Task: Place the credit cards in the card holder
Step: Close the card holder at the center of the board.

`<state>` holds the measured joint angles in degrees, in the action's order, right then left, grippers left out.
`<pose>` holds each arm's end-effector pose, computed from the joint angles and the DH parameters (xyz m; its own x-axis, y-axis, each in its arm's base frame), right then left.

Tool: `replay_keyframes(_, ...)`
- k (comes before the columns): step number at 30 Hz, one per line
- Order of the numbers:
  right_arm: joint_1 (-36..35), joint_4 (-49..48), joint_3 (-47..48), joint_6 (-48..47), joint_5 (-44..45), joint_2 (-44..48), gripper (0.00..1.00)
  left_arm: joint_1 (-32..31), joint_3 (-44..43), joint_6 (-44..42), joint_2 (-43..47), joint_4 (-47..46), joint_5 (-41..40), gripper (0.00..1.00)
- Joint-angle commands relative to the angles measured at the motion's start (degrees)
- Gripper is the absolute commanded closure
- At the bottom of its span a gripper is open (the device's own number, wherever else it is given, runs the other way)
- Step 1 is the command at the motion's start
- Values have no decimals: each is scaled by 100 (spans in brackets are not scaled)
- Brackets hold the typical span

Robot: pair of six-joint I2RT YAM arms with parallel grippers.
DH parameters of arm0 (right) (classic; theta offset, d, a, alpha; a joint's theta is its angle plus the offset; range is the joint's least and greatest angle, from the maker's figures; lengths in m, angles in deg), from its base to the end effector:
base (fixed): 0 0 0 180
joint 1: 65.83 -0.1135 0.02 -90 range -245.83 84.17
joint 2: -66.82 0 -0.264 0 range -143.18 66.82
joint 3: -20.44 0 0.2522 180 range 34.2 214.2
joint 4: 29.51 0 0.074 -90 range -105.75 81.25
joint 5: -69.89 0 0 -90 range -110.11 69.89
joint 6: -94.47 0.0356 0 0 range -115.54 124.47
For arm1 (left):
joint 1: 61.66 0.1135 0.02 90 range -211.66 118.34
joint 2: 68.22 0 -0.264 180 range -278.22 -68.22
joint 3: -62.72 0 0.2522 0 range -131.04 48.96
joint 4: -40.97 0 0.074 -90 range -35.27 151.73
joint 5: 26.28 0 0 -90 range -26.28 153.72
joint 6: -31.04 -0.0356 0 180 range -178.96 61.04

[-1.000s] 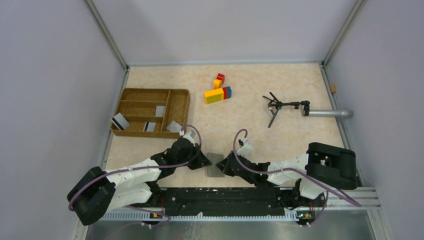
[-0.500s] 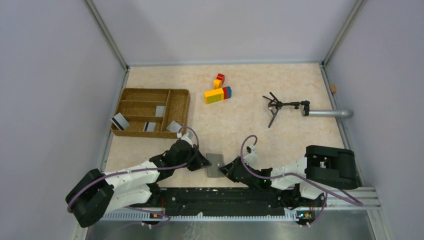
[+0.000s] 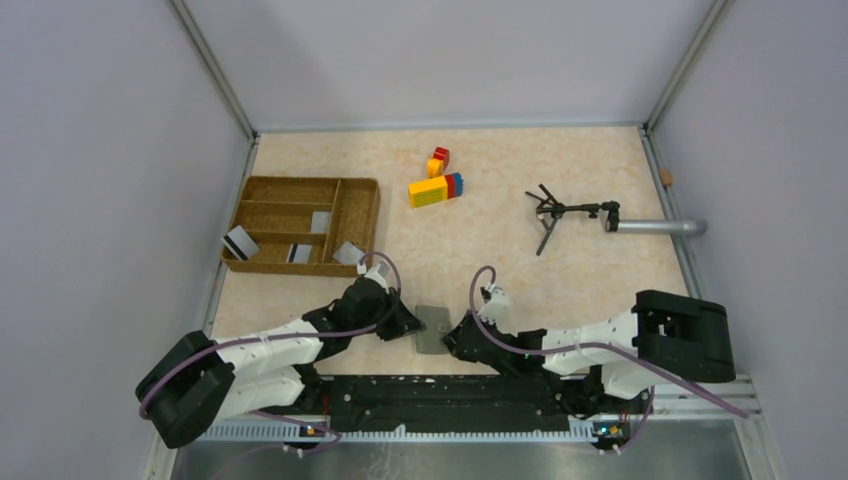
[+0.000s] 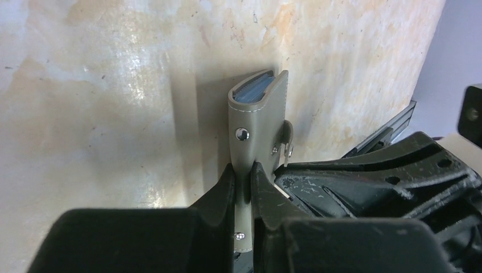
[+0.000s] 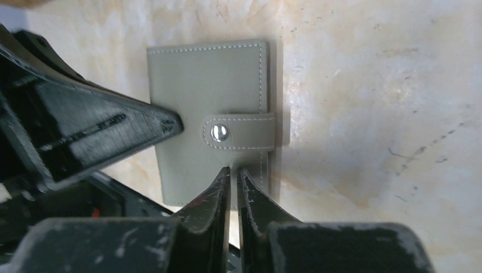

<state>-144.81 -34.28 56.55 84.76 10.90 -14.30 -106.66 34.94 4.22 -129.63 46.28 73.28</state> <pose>0.0634 0.2294 0.1285 -0.7760 0.4350 -0.4568 -0.0075 0.7177 0.6963 0.1291 -0.1375 0.1371 -0.9043 -0.3402 -0.2578 -0.0408 0.6700 -0.7412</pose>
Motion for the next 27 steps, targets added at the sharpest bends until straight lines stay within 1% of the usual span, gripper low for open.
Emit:
replay_keyframes(1, -56, 2241, 597, -1341, -283, 406, 88, 26, -207, -244, -22, 274, -379, 100)
replay_keyframes(3, -43, 2963, 922, -1518, -288, 580, 76, 26, -230, -269, -25, 298, -370, 100)
replay_keyframes(5, 59, 3485, 1267, -1713, -353, 652, 68, 21, -238, -279, -25, 293, -360, 100)
replay_keyframes(8, 349, 3936, 1740, -2024, -613, 483, 60, 26, -241, -297, -37, 278, -329, 100)
replay_keyframes(11, 519, 3961, 2067, -2405, -697, 243, 56, 25, -257, -314, -54, 264, -292, 100)
replay_keyframes(18, 745, 3649, 2678, -2907, -1012, -457, 56, 26, -255, -341, -73, 247, -245, 100)
replay_keyframes(27, 760, 3795, 3134, -3152, -823, -914, 59, 24, -272, -350, -196, 157, -159, 100)
